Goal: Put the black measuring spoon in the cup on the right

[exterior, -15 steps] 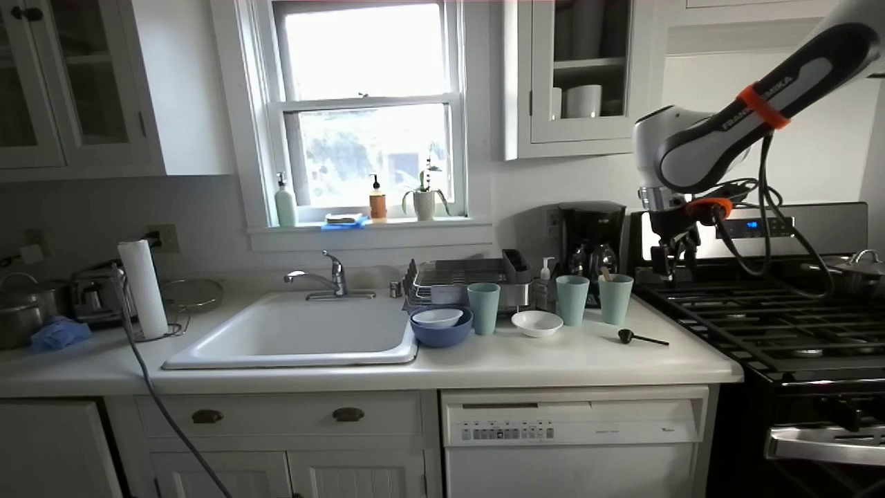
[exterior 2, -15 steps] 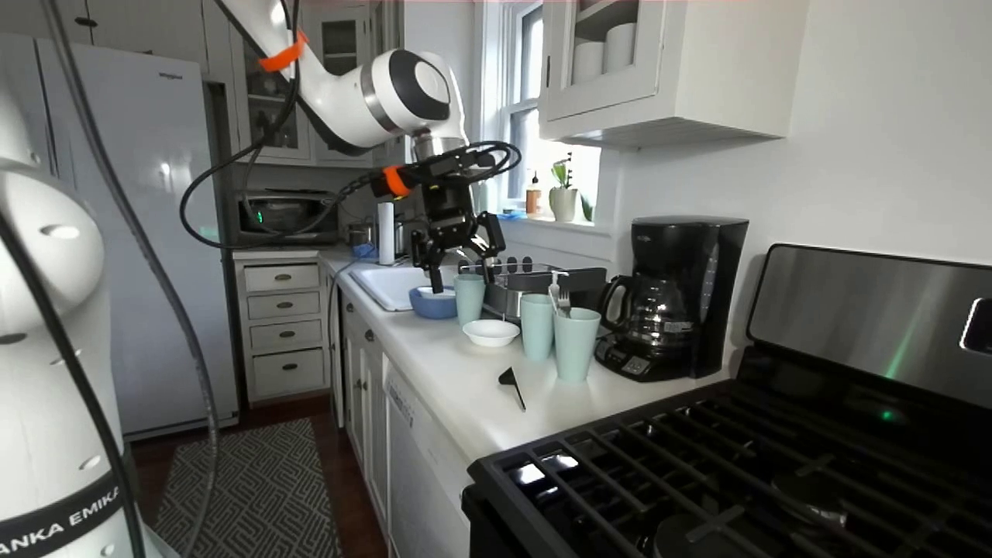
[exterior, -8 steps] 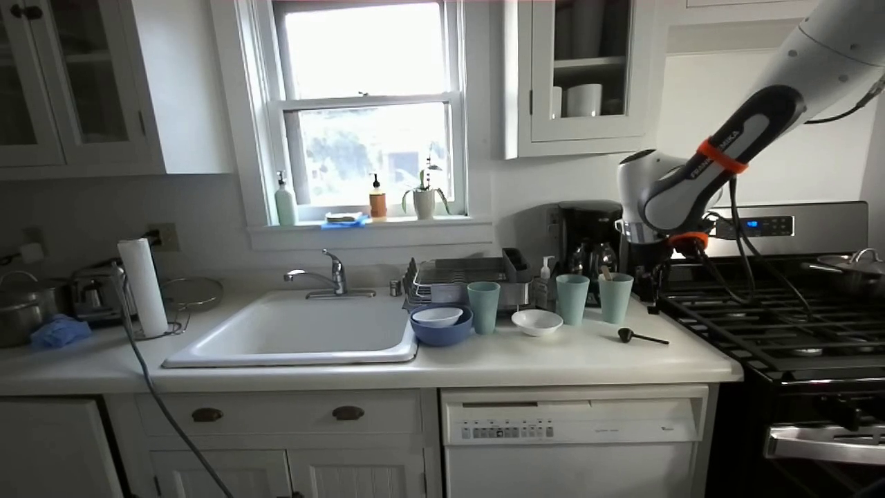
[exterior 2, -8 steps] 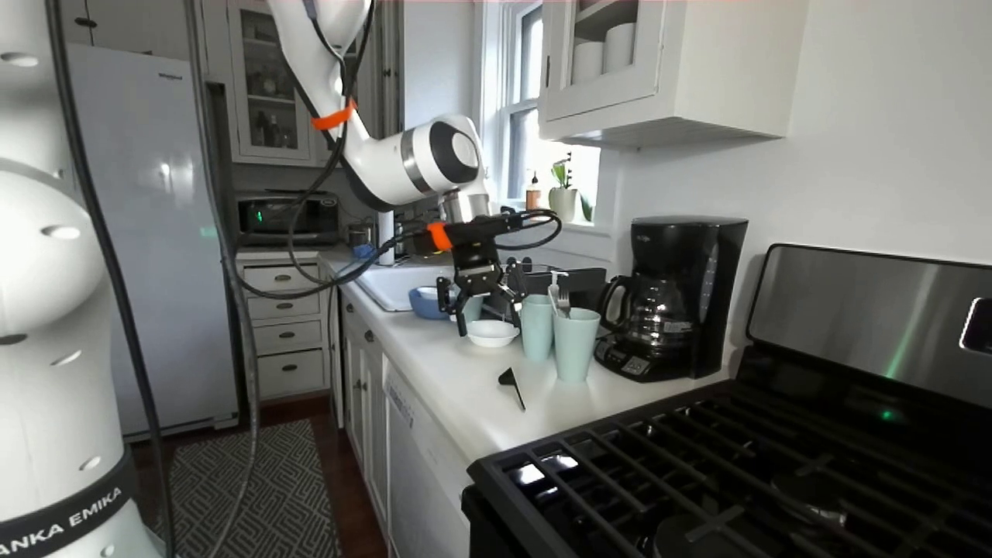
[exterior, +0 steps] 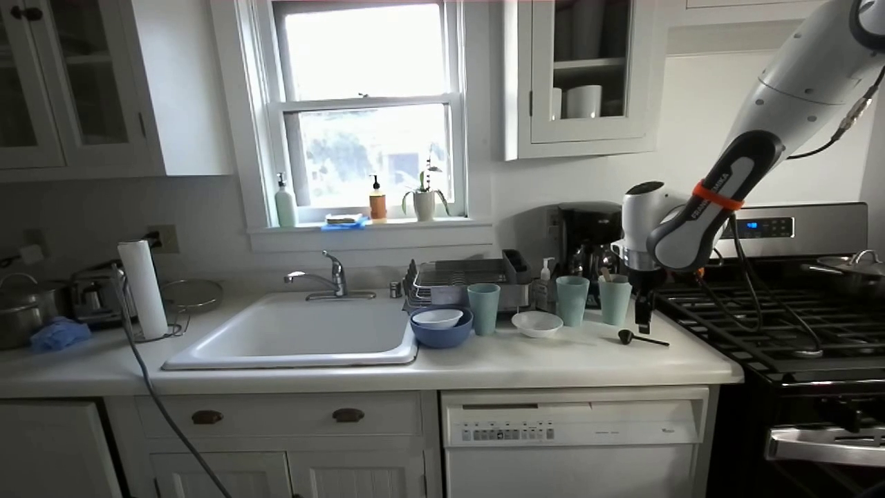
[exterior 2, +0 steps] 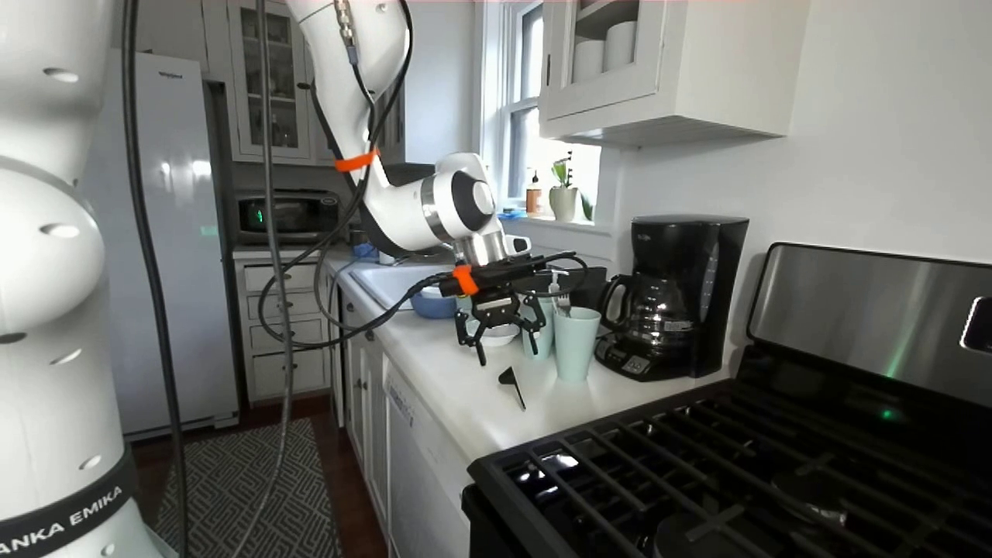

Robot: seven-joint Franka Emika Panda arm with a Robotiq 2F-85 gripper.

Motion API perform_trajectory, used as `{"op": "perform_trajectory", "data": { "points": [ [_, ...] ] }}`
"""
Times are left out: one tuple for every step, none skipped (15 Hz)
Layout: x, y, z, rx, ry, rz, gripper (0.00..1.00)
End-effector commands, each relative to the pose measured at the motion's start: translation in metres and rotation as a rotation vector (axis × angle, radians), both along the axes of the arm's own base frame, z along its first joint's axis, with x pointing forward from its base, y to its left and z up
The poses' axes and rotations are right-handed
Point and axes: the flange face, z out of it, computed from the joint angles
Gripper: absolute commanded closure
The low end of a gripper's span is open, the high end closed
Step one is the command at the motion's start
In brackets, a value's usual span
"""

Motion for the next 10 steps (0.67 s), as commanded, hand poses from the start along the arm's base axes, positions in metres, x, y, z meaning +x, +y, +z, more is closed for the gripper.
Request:
{"op": "perform_trajectory", "data": {
  "points": [
    [0.0, 0.001, 0.001, 0.0, 0.0, 0.001, 0.0],
    [0.001, 0.001, 0.002, 0.0, -0.002, 0.003, 0.0],
    [0.001, 0.002, 0.002, 0.0, -0.002, 0.004, 0.0],
    [0.002, 0.001, 0.0, 0.004, 0.001, 0.003, 0.0],
    [0.002, 0.0, -0.005, 0.016, 0.008, 0.026, 0.0],
    [0.003, -0.002, -0.008, 0.01, 0.017, 0.033, 0.0],
    [0.002, -0.003, -0.011, 0.012, 0.017, 0.051, 0.0],
    [0.002, -0.004, -0.012, 0.012, 0.011, 0.065, 0.0],
    [0.002, -0.005, -0.014, 0.02, 0.006, 0.08, 0.0],
    [0.003, -0.006, -0.017, 0.026, 0.002, 0.095, 0.0]
  ]
}}
